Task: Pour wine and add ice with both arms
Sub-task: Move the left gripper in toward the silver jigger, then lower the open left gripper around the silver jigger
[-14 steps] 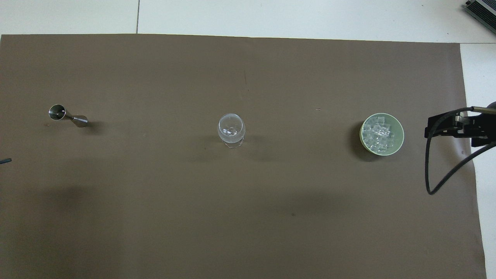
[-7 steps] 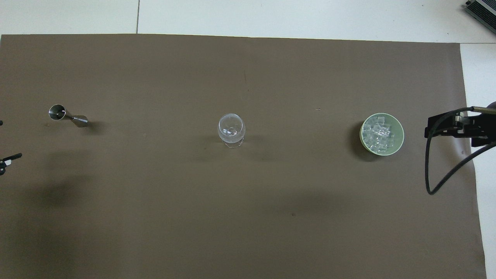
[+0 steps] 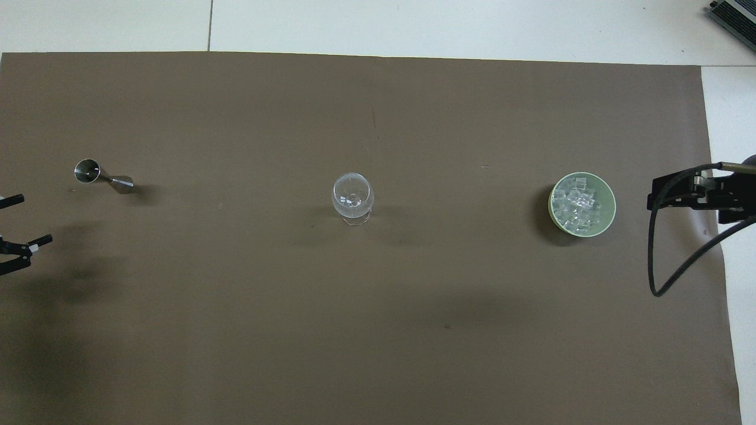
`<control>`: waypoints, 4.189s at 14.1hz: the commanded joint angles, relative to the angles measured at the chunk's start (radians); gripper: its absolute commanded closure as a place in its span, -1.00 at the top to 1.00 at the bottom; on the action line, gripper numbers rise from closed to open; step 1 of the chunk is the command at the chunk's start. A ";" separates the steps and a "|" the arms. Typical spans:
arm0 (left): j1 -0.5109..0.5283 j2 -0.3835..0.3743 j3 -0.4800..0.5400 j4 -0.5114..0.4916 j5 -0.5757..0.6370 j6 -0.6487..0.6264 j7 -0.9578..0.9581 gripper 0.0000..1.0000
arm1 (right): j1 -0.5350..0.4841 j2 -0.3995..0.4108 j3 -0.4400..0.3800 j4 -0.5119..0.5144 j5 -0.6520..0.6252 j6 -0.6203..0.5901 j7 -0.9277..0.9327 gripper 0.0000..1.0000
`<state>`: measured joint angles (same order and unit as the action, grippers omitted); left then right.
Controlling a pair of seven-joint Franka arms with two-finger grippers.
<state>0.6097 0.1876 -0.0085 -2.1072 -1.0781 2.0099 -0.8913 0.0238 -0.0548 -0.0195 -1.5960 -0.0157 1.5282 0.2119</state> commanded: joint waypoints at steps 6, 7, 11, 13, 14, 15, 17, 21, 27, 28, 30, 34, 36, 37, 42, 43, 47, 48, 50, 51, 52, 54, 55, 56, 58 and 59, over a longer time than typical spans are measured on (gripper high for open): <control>0.009 0.058 -0.011 -0.031 -0.143 0.004 -0.005 1.00 | -0.007 -0.016 0.004 -0.012 0.013 -0.011 -0.026 1.00; 0.010 0.064 -0.013 -0.033 -0.158 0.003 -0.003 1.00 | -0.007 -0.016 0.004 -0.012 0.013 -0.011 -0.026 1.00; 0.007 0.076 -0.013 -0.050 -0.224 -0.010 0.053 1.00 | -0.007 -0.016 0.003 -0.012 0.013 -0.011 -0.026 1.00; 0.005 0.084 -0.013 -0.051 -0.253 -0.028 0.083 1.00 | -0.007 -0.016 0.003 -0.012 0.013 -0.011 -0.026 1.00; 0.008 0.092 -0.013 -0.053 -0.264 -0.034 0.097 1.00 | -0.007 -0.016 0.004 -0.012 0.013 -0.011 -0.026 1.00; 0.012 0.111 -0.013 -0.053 -0.282 -0.057 0.119 1.00 | -0.007 -0.016 0.004 -0.012 0.013 -0.011 -0.026 1.00; 0.025 0.154 -0.011 -0.050 -0.327 -0.103 0.199 1.00 | -0.007 -0.016 0.003 -0.012 0.013 -0.011 -0.026 1.00; 0.028 0.196 -0.011 -0.043 -0.364 -0.137 0.239 1.00 | -0.007 -0.016 0.004 -0.012 0.013 -0.011 -0.026 1.00; 0.021 0.211 -0.013 -0.043 -0.411 -0.145 0.259 1.00 | -0.007 -0.016 0.004 -0.012 0.013 -0.011 -0.026 1.00; 0.019 0.216 -0.013 -0.043 -0.416 -0.145 0.262 1.00 | -0.007 -0.016 0.004 -0.012 0.013 -0.011 -0.026 1.00; 0.010 0.224 -0.013 -0.045 -0.440 -0.143 0.275 1.00 | -0.007 -0.016 0.004 -0.012 0.013 -0.011 -0.026 1.00; -0.019 0.225 -0.013 -0.046 -0.488 -0.132 0.278 1.00 | -0.007 -0.016 0.004 -0.012 0.013 -0.011 -0.026 1.00; -0.039 0.228 -0.011 -0.046 -0.516 -0.126 0.279 1.00 | -0.007 -0.016 0.004 -0.012 0.013 -0.011 -0.026 1.00; -0.048 0.228 -0.011 -0.045 -0.529 -0.117 0.281 1.00 | -0.007 -0.016 0.003 -0.012 0.013 -0.011 -0.026 1.00; -0.062 0.230 -0.013 -0.045 -0.545 -0.097 0.304 1.00 | -0.007 -0.016 0.004 -0.012 0.013 -0.011 -0.026 1.00; -0.064 0.234 -0.013 -0.043 -0.551 -0.094 0.307 1.00 | -0.007 -0.016 0.004 -0.012 0.013 -0.011 -0.026 1.00; -0.076 0.251 -0.013 -0.042 -0.583 -0.095 0.318 1.00 | -0.007 -0.016 0.003 -0.012 0.013 -0.011 -0.026 1.00; -0.077 0.251 -0.013 -0.040 -0.589 -0.094 0.318 1.00 | -0.007 -0.016 0.004 -0.012 0.013 -0.011 -0.026 1.00; -0.077 0.251 -0.013 -0.040 -0.591 -0.096 0.318 1.00 | -0.007 -0.016 0.004 -0.012 0.013 -0.011 -0.026 1.00; -0.077 0.251 -0.013 -0.040 -0.592 -0.094 0.318 1.00 | -0.007 -0.016 0.004 -0.012 0.013 -0.011 -0.026 1.00; -0.077 0.251 -0.013 -0.040 -0.592 -0.095 0.318 1.00 | -0.007 -0.016 0.004 -0.012 0.013 -0.011 -0.026 1.00; -0.082 0.251 -0.013 -0.040 -0.592 -0.094 0.319 1.00 | -0.007 -0.016 0.004 -0.012 0.013 -0.011 -0.026 1.00; -0.085 0.251 -0.013 -0.040 -0.603 -0.094 0.327 1.00 | -0.007 -0.016 0.004 -0.012 0.013 -0.011 -0.026 1.00; -0.093 0.253 -0.013 -0.040 -0.612 -0.092 0.331 1.00 | -0.007 -0.016 0.004 -0.012 0.013 -0.011 -0.026 1.00; -0.099 0.253 -0.013 -0.040 -0.620 -0.089 0.331 1.00 | -0.007 -0.016 0.003 -0.012 0.013 -0.011 -0.026 1.00; -0.100 0.256 -0.013 -0.039 -0.622 -0.088 0.331 0.95 | -0.007 -0.016 0.004 -0.012 0.013 -0.011 -0.026 1.00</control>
<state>0.5283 0.4315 -0.0304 -2.1531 -1.6729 1.9054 -0.5765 0.0238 -0.0548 -0.0195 -1.5960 -0.0157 1.5282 0.2119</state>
